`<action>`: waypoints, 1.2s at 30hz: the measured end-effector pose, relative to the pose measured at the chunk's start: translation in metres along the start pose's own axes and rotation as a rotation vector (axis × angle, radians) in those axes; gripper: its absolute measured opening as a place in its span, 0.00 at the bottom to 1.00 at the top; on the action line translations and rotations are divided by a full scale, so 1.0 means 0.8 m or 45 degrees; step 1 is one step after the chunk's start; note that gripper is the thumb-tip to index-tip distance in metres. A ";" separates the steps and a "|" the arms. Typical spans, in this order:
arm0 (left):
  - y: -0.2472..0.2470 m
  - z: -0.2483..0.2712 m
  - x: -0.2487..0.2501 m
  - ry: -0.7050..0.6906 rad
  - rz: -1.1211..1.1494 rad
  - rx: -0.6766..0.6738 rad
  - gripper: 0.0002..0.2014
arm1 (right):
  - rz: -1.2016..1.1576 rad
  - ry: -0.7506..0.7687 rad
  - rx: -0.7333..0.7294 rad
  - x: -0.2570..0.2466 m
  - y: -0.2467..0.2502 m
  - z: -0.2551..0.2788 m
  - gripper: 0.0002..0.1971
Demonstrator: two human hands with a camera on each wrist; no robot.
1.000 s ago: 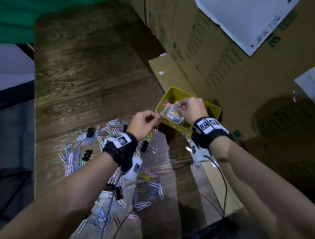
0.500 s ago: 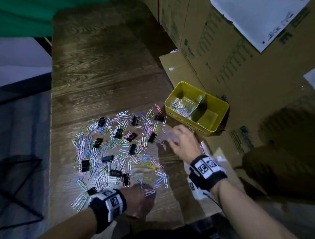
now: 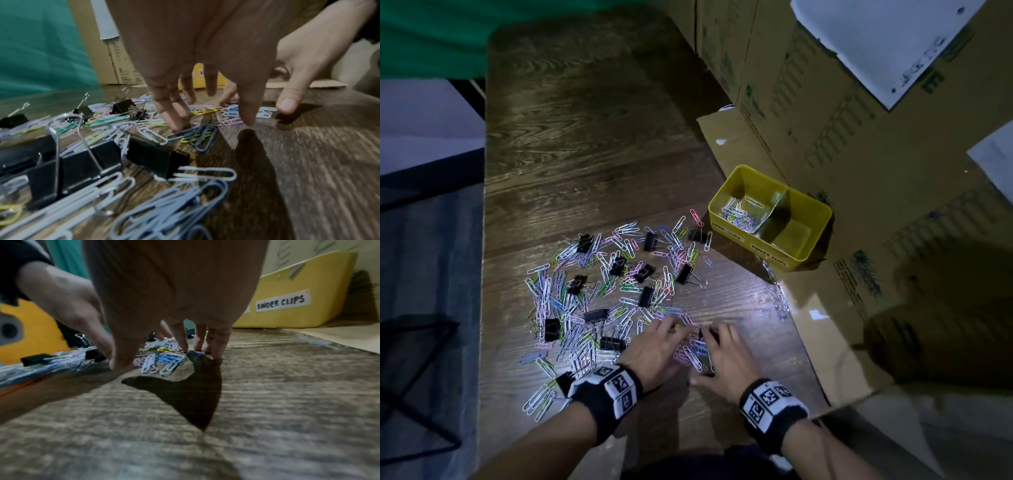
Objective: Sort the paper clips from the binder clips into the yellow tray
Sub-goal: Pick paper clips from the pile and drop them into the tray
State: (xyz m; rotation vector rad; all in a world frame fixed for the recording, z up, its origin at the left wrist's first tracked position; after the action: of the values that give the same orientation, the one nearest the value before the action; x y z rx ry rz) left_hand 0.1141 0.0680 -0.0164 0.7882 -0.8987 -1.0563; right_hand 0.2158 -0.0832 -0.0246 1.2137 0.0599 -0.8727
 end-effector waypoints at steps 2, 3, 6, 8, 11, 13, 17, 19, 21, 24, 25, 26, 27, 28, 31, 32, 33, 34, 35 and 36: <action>0.000 -0.002 0.003 0.015 -0.068 -0.057 0.40 | -0.047 -0.006 0.011 -0.007 0.000 -0.003 0.42; 0.002 -0.004 0.005 0.027 -0.088 -0.079 0.41 | -0.069 -0.011 0.002 -0.009 0.001 -0.005 0.41; 0.004 -0.013 0.009 0.070 -0.112 -0.107 0.39 | -0.108 -0.031 -0.037 -0.012 0.003 -0.012 0.34; 0.005 -0.018 0.010 0.074 -0.102 -0.116 0.31 | -0.140 -0.045 -0.057 -0.012 0.004 -0.017 0.27; 0.005 -0.021 0.010 0.051 -0.051 -0.087 0.23 | -0.190 -0.056 -0.074 -0.012 0.005 -0.023 0.20; 0.004 -0.019 0.008 0.012 -0.034 -0.057 0.19 | -0.216 -0.042 -0.082 -0.011 0.007 -0.024 0.18; 0.000 -0.016 0.003 -0.056 -0.108 -0.030 0.13 | -0.300 -0.075 -0.078 -0.006 0.006 -0.027 0.15; -0.006 -0.015 0.001 -0.085 -0.179 -0.049 0.12 | -0.378 -0.149 -0.076 -0.002 0.005 -0.031 0.13; -0.006 -0.016 0.000 -0.098 -0.201 -0.062 0.12 | -0.472 -0.222 -0.074 0.002 0.007 -0.034 0.12; 0.009 -0.017 0.003 -0.106 -0.135 -0.004 0.11 | -0.698 -0.334 -0.068 0.012 0.009 -0.039 0.14; 0.016 -0.018 0.002 -0.088 -0.082 0.022 0.11 | -0.786 -0.365 -0.069 0.016 0.010 -0.040 0.15; 0.022 -0.018 0.000 -0.065 -0.024 0.057 0.12 | -0.864 -0.388 -0.060 0.018 0.011 -0.041 0.16; 0.027 -0.017 -0.003 -0.038 0.044 0.083 0.12 | -0.921 -0.409 -0.054 0.022 0.010 -0.042 0.17; 0.031 -0.016 -0.007 -0.009 0.125 0.088 0.11 | -0.975 -0.428 -0.048 0.024 0.010 -0.042 0.19; 0.037 -0.012 -0.023 0.095 0.329 0.134 0.07 | -1.061 -0.436 -0.017 0.027 0.010 -0.041 0.20; 0.039 -0.011 -0.027 0.152 0.419 0.133 0.06 | -1.098 -0.440 -0.008 0.028 0.011 -0.040 0.18; 0.042 -0.010 -0.030 0.208 0.529 0.130 0.05 | -1.148 -0.437 -0.007 0.029 0.010 -0.040 0.15; 0.045 -0.009 -0.034 0.267 0.652 0.125 0.03 | -1.203 -0.436 -0.006 0.029 0.009 -0.041 0.11; 0.047 -0.010 -0.038 0.324 0.784 0.119 0.02 | -1.232 -0.433 -0.012 0.031 0.009 -0.041 0.09; 0.051 -0.009 -0.042 0.376 0.922 0.112 0.02 | -1.249 -0.432 -0.012 0.031 0.009 -0.042 0.09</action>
State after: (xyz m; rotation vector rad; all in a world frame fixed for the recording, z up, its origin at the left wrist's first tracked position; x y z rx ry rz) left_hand 0.1287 0.1133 0.0087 0.5941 -0.8765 -0.2585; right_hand 0.2507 -0.0684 -0.0441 0.9825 0.4073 -1.9163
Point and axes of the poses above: each hand's wrist, its own z-axis away from the middle knuckle, its own y-axis out of the back of the hand, x = y × z, the point moved 1 cm from there along -z, towards the middle knuckle, and after that the axes turned 7 degrees about -z, right-handed, at the moved point
